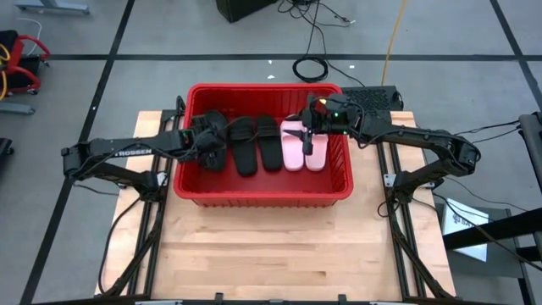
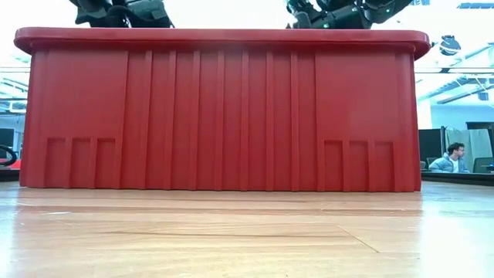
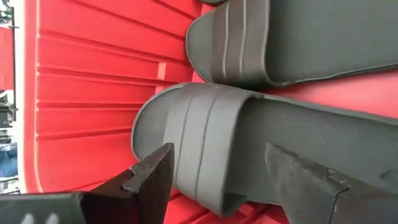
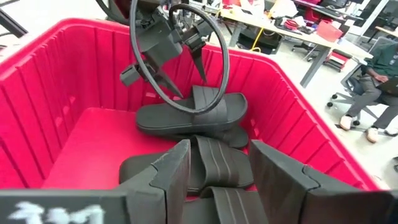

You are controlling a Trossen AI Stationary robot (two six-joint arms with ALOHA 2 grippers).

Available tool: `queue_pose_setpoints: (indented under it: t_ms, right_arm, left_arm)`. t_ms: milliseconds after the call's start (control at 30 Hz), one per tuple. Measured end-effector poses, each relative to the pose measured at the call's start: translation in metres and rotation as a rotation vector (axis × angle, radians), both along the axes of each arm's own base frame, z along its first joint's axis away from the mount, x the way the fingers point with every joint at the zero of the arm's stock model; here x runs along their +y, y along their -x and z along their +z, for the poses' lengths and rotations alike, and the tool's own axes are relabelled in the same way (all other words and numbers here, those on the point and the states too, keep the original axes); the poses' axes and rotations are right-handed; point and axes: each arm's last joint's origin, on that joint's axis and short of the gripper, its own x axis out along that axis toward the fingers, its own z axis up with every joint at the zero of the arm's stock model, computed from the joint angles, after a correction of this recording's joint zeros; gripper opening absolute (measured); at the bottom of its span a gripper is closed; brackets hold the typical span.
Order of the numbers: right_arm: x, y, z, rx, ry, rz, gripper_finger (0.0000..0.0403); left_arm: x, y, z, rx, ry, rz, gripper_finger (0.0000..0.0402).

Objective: Pick and place slides into bin
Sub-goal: Return to Home Position

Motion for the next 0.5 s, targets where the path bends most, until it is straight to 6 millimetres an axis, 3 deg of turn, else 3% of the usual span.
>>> queue_pose_setpoints:
  t_ms: [200, 500]
  right_arm:
    - [0.01, -0.004, 0.0, -0.005, -0.008, 0.031, 0.0155]
    - [0.035, -0.012, 0.003, -0.022, -0.019, 0.109, 0.0155]
  left_arm:
    - [-0.012, 0.004, 0.01, -0.068, -0.015, -0.005, 0.0253]
    - [-0.041, 0.028, 0.045, -0.296, -0.035, -0.086, 0.0253]
